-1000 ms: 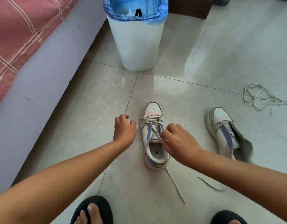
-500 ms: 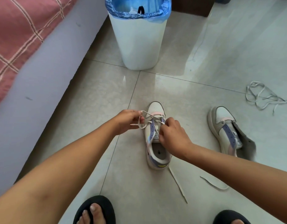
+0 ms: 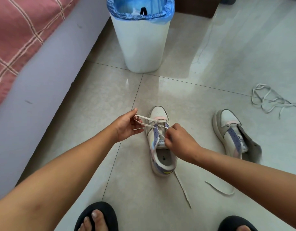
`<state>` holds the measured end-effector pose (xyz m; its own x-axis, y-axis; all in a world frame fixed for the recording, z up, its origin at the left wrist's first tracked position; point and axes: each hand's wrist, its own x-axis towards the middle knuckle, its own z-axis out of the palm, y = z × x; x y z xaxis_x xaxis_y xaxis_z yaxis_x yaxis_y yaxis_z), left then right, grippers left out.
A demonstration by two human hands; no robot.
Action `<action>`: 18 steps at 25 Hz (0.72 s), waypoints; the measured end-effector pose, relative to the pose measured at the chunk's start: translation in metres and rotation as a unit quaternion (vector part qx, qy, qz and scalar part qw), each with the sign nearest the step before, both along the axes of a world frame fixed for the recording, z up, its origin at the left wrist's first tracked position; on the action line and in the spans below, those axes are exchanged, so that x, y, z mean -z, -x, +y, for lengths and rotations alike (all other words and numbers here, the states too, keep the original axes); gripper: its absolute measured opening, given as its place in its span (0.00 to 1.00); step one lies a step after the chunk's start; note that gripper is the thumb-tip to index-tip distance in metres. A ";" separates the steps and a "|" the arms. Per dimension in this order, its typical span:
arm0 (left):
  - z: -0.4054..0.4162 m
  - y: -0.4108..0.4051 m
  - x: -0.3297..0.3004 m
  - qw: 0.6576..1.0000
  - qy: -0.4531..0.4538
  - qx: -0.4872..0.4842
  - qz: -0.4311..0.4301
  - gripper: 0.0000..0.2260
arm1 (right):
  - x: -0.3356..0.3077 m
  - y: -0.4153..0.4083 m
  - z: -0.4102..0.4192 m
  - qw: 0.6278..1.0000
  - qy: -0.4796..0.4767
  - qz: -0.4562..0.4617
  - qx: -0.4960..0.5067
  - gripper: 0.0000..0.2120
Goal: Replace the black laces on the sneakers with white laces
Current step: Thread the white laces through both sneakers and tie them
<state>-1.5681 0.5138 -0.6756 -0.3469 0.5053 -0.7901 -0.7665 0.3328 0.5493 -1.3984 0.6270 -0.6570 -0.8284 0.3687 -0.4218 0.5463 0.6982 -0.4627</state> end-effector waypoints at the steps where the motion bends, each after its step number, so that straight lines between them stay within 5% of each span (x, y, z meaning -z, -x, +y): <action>1: 0.000 -0.001 -0.001 1.000 -0.006 -0.006 -0.003 0.19 | -0.001 0.000 0.000 1.000 -0.003 0.001 -0.002 0.08; 7: 0.002 -0.004 -0.004 1.000 0.014 -0.016 0.018 0.15 | -0.005 0.001 0.004 1.000 0.011 -0.005 0.011 0.05; 10: -0.003 -0.020 -0.006 0.996 0.017 0.074 0.036 0.07 | -0.007 -0.001 0.011 0.999 0.032 0.002 0.023 0.03; 13: -0.004 -0.049 -0.002 0.988 0.056 0.102 0.104 0.30 | -0.006 -0.007 0.014 0.998 0.051 0.019 0.010 0.03; 15: -0.006 -0.071 -0.002 0.955 0.131 0.162 0.209 0.43 | -0.005 -0.011 0.013 0.997 0.068 0.031 -0.005 0.06; 18: -0.007 -0.106 0.005 0.871 0.193 0.272 0.360 0.31 | -0.004 -0.018 0.015 0.995 0.089 0.048 -0.023 0.09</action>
